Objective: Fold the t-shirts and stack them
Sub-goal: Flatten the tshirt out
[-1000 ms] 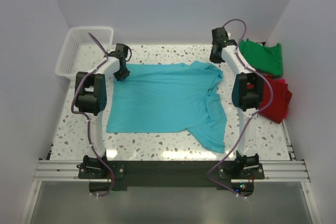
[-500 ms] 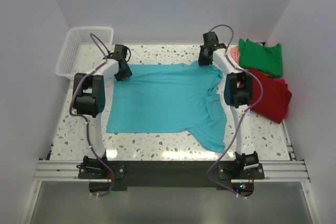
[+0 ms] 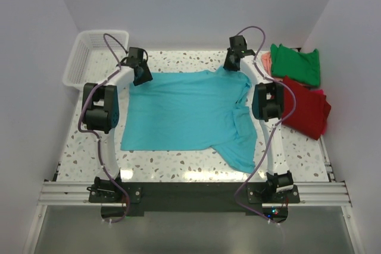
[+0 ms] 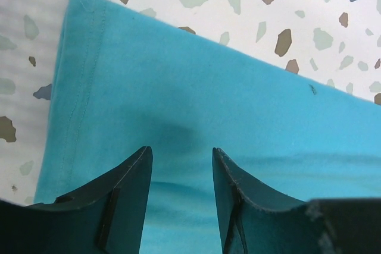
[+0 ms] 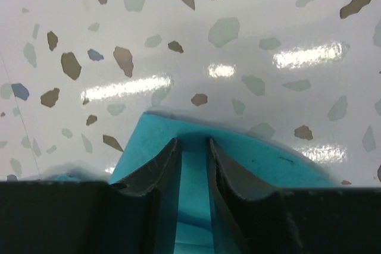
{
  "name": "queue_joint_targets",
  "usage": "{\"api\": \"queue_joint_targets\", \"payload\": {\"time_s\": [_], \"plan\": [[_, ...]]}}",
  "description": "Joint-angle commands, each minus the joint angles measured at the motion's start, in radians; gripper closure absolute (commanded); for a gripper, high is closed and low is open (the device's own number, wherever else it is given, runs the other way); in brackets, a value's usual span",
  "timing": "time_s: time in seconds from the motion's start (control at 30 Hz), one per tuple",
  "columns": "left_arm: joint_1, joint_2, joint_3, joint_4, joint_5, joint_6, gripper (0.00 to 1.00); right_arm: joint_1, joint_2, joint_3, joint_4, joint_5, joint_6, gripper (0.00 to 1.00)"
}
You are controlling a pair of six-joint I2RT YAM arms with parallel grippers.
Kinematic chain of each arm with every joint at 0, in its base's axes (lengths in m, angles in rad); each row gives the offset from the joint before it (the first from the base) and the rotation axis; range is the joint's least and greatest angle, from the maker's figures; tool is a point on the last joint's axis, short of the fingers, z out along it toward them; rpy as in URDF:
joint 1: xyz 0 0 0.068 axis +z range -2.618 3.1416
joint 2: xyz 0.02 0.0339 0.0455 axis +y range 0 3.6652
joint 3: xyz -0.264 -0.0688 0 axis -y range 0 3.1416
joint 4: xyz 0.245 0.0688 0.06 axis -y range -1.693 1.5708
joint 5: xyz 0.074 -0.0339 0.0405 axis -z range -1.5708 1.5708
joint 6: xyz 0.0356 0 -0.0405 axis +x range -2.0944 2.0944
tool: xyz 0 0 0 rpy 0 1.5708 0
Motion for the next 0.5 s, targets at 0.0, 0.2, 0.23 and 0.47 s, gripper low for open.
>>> {"api": "queue_joint_targets", "payload": {"time_s": [0.0, 0.2, 0.23, 0.47], "plan": [[0.006, -0.053, 0.050, 0.037, 0.032, 0.044, 0.50, -0.005, 0.073, 0.049, 0.015, 0.074, 0.025, 0.67], [0.006, -0.062, 0.041, 0.056, 0.072, 0.067, 0.50, -0.010, 0.073, 0.034, 0.102, 0.115, 0.046, 0.55], [0.005, -0.064, 0.038, 0.057, 0.078, 0.071, 0.50, -0.013, 0.070, 0.025, 0.128, 0.121, 0.050, 0.55], [0.004, -0.074, 0.028, 0.054, 0.074, 0.083, 0.50, -0.018, 0.062, 0.021, 0.199, 0.254, 0.069, 0.49]]}}
